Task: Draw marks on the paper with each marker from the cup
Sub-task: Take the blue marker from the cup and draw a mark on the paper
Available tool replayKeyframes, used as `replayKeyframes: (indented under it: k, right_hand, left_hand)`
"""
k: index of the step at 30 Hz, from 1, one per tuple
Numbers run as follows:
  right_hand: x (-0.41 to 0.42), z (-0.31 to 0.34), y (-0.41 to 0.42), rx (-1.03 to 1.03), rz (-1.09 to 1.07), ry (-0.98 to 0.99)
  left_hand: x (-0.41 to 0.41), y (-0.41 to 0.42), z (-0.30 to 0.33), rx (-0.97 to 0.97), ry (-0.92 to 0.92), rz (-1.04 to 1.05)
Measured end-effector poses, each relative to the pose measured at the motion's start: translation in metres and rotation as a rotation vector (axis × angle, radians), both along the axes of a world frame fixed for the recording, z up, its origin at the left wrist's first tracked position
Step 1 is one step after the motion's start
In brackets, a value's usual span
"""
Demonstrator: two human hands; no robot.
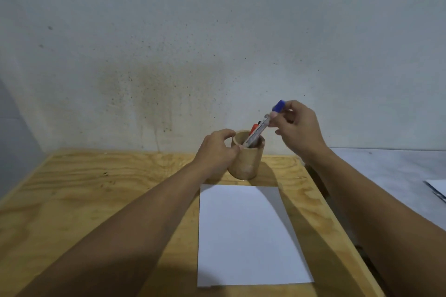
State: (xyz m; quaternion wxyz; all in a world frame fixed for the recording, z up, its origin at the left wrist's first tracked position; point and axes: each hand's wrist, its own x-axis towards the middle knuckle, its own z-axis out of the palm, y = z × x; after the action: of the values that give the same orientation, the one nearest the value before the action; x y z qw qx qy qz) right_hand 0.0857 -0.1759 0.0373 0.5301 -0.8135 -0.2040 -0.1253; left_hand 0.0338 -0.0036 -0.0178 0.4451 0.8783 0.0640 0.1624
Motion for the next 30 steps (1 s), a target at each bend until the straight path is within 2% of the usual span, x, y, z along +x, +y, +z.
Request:
replayKeyframes:
  k: [5,8,10,11,13,15,18,24,26,30]
  right_hand:
    - [-0.015,0.020,-0.001,0.072,0.061,0.005]
    - [-0.025,0.016,-0.007,0.048,0.135,0.056]
    - [-0.030,0.009,-0.010,0.053,0.150,0.094]
    - [-0.033,0.005,-0.010,0.062,0.151,0.126]
    - [-0.039,-0.003,-0.008,0.090,0.173,0.209]
    - [-0.046,-0.009,-0.005,0.123,0.233,0.319]
    - [-0.055,-0.018,0.000,0.147,0.328,0.464]
    - [-0.066,-0.032,0.011,0.181,0.451,0.603]
    - [-0.067,-0.038,0.014,0.164,0.442,0.577]
    - [-0.071,-0.052,0.020,-0.018,0.354,0.350]
  left_hand:
    - [-0.001,-0.002,0.002,0.076,0.044,-0.006]
    - [-0.008,-0.004,0.010,0.088,-0.044,0.069]
    - [-0.014,-0.003,0.019,-0.038,-0.132,0.099]
    - [-0.018,-0.001,0.023,-0.159,-0.149,0.072]
    - [-0.027,0.001,0.030,-0.434,-0.113,-0.047]
    - [-0.035,0.002,0.029,-0.598,-0.061,-0.168]
    - [-0.045,0.003,0.019,-0.705,-0.038,-0.260]
    - [-0.056,0.007,-0.002,-0.873,-0.047,-0.211]
    - [-0.058,0.008,-0.007,-0.883,-0.044,-0.173]
    - [-0.060,0.019,-0.014,-0.909,-0.018,-0.009]
